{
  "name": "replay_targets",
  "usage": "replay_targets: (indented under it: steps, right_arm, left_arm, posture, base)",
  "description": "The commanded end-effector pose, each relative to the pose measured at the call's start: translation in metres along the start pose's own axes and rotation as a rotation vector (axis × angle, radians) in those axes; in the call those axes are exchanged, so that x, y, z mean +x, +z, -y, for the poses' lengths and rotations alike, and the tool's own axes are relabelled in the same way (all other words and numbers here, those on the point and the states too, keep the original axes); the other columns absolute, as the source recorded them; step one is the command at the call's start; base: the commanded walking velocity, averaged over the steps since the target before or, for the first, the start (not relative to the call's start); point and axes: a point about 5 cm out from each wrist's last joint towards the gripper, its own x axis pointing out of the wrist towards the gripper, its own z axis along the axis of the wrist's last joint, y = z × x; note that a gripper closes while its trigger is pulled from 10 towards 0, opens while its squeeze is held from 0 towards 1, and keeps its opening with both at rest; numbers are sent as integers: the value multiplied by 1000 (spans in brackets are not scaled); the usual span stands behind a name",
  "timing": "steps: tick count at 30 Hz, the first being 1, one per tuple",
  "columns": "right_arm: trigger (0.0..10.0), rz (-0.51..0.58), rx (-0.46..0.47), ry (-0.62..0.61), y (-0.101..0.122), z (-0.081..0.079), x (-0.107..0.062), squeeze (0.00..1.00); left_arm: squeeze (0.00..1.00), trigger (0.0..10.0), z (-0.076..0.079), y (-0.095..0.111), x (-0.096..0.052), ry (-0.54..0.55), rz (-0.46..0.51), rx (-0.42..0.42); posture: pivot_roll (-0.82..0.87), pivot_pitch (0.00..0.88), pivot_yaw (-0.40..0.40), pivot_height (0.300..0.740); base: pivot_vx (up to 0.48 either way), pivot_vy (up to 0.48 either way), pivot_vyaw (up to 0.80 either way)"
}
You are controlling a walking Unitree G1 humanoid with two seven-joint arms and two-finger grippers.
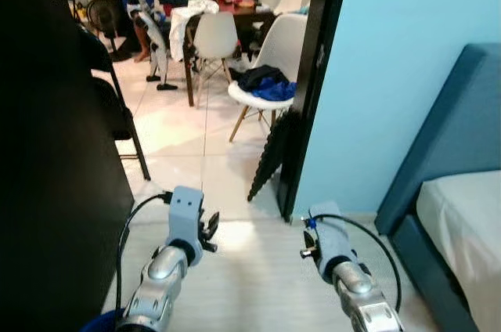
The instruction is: Clean up the room
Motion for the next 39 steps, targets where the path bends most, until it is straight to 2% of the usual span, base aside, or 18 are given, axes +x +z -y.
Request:
replay_targets:
  steps: [1,39]
  right_arm:
    - [10000,1,-12,-9,0,4,-1,0]
    - [10000,-3,-8,-14,-1,4,0,0]
  left_arm:
    - [0,10000,1,0,0,0,1,-13]
    - [0,10000,-2,1,3,-6,-5,-9]
  posture:
    - [-34,0,-22,740]
    - [-31,0,-15,740]
  base:
    - [0,-341,0]
    - [0,-326,0]
